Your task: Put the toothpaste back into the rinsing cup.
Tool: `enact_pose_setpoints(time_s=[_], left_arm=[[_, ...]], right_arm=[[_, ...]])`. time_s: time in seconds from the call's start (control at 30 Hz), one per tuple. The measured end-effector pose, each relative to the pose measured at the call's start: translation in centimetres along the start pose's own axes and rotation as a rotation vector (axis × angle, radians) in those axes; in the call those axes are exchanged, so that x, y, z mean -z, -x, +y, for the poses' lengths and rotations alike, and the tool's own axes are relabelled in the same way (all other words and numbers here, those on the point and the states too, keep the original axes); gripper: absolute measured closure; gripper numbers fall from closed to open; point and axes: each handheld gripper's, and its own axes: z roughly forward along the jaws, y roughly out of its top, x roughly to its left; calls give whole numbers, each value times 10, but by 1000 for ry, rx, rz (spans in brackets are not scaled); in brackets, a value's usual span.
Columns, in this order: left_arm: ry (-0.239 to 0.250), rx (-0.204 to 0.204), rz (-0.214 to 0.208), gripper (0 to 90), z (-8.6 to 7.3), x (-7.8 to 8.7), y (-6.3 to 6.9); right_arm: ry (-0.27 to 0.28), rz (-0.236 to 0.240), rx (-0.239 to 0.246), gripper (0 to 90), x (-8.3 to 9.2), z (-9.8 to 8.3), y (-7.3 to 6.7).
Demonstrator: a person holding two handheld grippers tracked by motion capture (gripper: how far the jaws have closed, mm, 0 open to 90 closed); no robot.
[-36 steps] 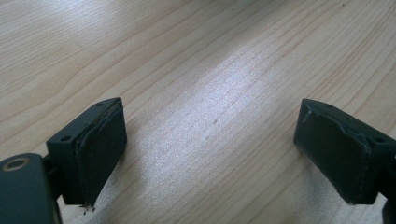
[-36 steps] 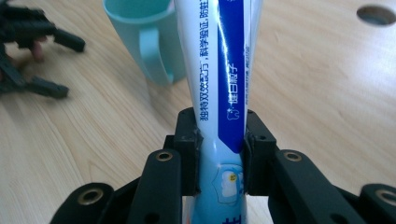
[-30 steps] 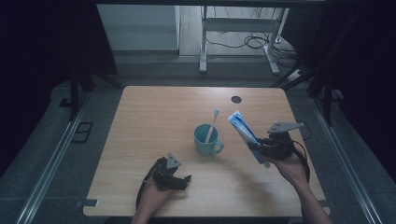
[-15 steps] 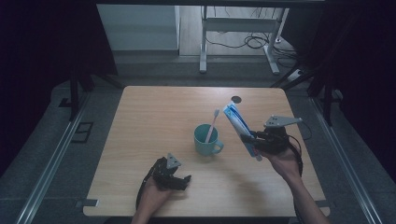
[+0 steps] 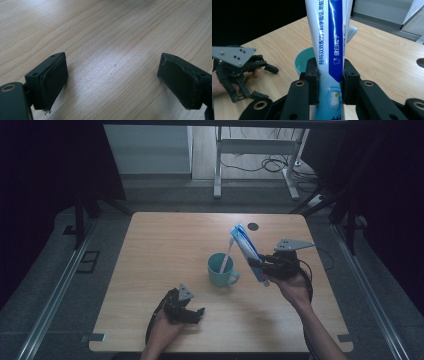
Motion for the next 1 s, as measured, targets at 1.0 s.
enact_pose_setpoints(time_s=[1.0], left_arm=[[4,-1,2,95,0,0,0]], right_arm=[[79,21,5,718,-40,13,-14]])
